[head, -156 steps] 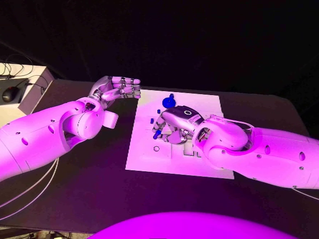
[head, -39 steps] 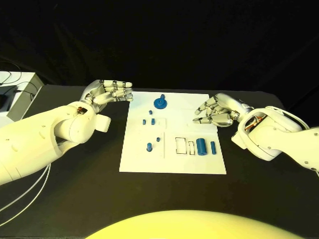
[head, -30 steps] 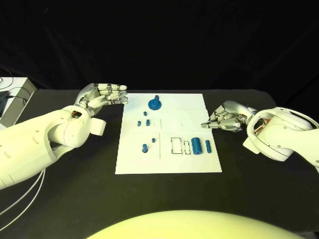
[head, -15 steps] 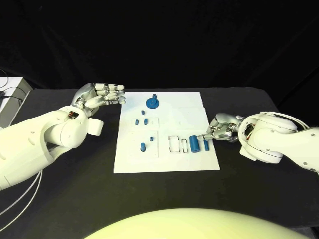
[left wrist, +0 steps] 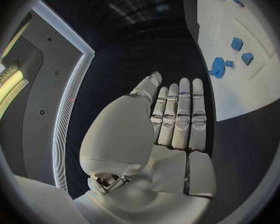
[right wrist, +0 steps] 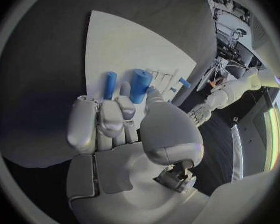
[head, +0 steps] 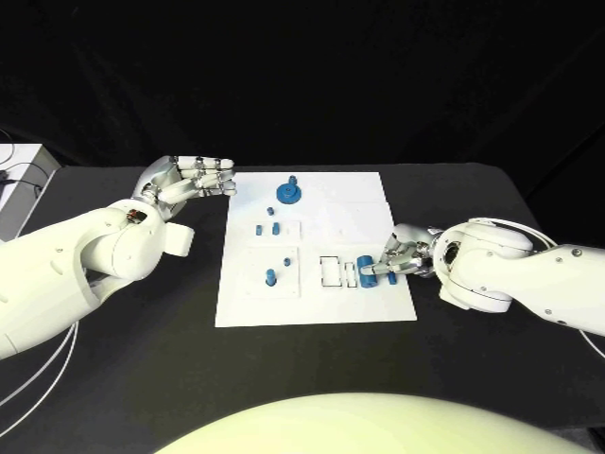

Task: Assemble the parts on the task board

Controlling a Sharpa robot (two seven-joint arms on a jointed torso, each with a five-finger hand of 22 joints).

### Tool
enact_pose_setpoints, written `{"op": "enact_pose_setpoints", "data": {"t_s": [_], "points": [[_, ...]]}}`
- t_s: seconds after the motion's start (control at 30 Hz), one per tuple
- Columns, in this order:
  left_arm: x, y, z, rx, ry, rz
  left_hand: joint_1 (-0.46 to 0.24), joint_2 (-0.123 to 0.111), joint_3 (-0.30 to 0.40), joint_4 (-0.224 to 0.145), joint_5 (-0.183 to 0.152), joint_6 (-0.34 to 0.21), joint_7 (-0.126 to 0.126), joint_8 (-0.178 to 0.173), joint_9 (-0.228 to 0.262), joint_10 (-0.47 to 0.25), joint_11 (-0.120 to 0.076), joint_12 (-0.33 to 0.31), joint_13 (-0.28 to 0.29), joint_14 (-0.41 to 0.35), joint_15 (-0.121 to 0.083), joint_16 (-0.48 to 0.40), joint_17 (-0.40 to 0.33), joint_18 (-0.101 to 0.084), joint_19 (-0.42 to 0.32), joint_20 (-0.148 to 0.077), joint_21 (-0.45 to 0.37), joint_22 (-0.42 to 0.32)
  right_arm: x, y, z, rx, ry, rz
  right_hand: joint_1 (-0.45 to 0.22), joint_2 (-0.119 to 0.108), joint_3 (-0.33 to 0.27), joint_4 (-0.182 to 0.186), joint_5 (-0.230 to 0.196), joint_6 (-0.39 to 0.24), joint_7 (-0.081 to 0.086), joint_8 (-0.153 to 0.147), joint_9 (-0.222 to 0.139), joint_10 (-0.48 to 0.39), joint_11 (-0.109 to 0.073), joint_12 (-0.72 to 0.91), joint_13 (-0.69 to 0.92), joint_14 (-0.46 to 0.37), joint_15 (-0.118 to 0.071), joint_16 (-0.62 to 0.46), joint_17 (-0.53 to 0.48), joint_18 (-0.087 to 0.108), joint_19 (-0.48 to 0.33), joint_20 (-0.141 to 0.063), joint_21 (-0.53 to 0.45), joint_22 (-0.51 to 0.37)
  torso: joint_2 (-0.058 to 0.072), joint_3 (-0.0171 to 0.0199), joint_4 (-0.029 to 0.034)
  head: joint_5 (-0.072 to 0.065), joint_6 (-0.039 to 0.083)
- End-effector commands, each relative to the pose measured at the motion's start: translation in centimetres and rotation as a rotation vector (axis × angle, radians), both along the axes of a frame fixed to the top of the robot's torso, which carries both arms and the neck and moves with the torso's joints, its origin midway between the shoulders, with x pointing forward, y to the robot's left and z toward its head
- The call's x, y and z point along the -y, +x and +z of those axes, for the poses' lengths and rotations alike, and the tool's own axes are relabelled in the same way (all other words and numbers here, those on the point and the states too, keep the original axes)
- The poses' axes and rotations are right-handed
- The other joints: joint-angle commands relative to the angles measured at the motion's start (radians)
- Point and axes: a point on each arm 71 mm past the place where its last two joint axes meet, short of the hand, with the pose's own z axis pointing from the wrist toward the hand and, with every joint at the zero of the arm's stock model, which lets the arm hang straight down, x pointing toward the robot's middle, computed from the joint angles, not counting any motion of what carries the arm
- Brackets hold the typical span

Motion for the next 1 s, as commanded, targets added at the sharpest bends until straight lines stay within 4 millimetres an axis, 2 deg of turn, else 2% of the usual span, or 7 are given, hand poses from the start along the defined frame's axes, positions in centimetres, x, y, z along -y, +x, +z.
{"op": "enact_pose_setpoints", "data": {"t_s": [0.03, 0.53, 0.73, 0.87, 1.0], "points": [[0.2, -0.1, 0.1, 0.003, -0.01, -0.015, -0.01, 0.004, 0.001, 0.005, 0.003, 0.007, 0.002, 0.0, 0.0, -0.003, -0.001, -0.002, -0.001, -0.004, -0.001, 0.0, 0.001, -0.006, -0.001, 0.005, -0.005, -0.001, -0.2, 0.0, -0.3, -0.01, -0.022, 0.011, -0.013, 0.001, -0.003, -0.004, -0.008, -0.001, -0.003, -0.001, 0.002, 0.006, 0.0, -0.004, 0.001, 0.003, -0.006, 0.003, 0.002, -0.01, 0.078, -0.006, 0.003, 0.054, 0.0, -0.0004, 0.0004, 0.001, -0.005], [0.0, -0.1, 0.1, 0.002, -0.007, -0.012, -0.009, 0.001, 0.001, 0.018, 0.002, 0.007, 0.002, 0.001, 0.0, -0.004, -0.001, -0.002, -0.001, -0.005, 0.0, 0.001, 0.002, -0.005, 0.002, 0.007, -0.006, -0.014, -1.0, 0.2, -1.3, -0.042, -0.06, 0.046, -0.026, -0.005, -0.001, -0.002, -0.019, -0.008, -0.002, 0.0, 0.021, -0.001, 0.001, -0.01, -0.003, 0.002, -0.005, 0.003, 0.007, -0.008, 0.077, -0.004, 0.001, 0.058, 0.0, 0.0, 0.0001, 0.007, -0.01], [-0.1, -0.1, 0.1, 0.001, -0.006, -0.011, -0.009, 0.001, 0.0, 0.02, 0.003, 0.005, 0.003, 0.001, 0.0, -0.004, 0.0, -0.002, -0.001, -0.006, 0.0, 0.001, 0.002, -0.005, 0.002, 0.007, -0.007, -0.017, -1.2, 0.3, -1.6, -0.048, -0.069, 0.052, -0.025, -0.012, 0.0, -0.006, -0.016, -0.011, -0.001, -0.002, 0.022, -0.006, 0.002, -0.013, -0.004, 0.002, -0.004, 0.003, 0.01, -0.008, 0.077, -0.003, 0.001, 0.06, 0.0, -0.0012, -0.0003, 0.006, -0.01], [-0.1, -0.1, 0.1, 0.0, -0.005, -0.01, -0.004, -0.002, -0.001, 0.027, 0.003, 0.004, 0.004, 0.001, 0.0, -0.005, 0.0, -0.002, -0.001, -0.006, 0.0, 0.001, 0.002, -0.005, 0.005, 0.008, -0.006, -0.03, -1.2, 0.4, -1.7, -0.048, -0.071, 0.052, -0.019, -0.011, 0.005, -0.015, 0.02, -0.012, 0.0, -0.002, 0.023, -0.008, 0.003, -0.013, -0.005, 0.002, -0.004, 0.002, 0.011, -0.007, 0.078, -0.003, 0.0, 0.061, 0.0, -0.001, 0.0003, 0.009, -0.01], [-0.1, -0.1, 0.1, -0.001, -0.005, -0.01, -0.005, -0.002, -0.002, 0.028, 0.002, 0.0, 0.006, 0.0, 0.0, -0.006, 0.001, -0.002, -0.001, -0.007, 0.001, 0.001, 0.001, -0.005, 0.004, 0.008, -0.006, -0.031, -1.3, 0.5, -1.8, -0.047, -0.072, 0.051, -0.011, -0.009, 0.006, -0.03, 0.083, -0.013, 0.0, -0.003, 0.025, -0.011, 0.003, -0.016, -0.008, 0.002, -0.003, 0.001, 0.012, -0.007, 0.077, -0.002, -0.001, 0.063, 0.0, -0.0013, 0.0, 0.011, -0.01]]}}
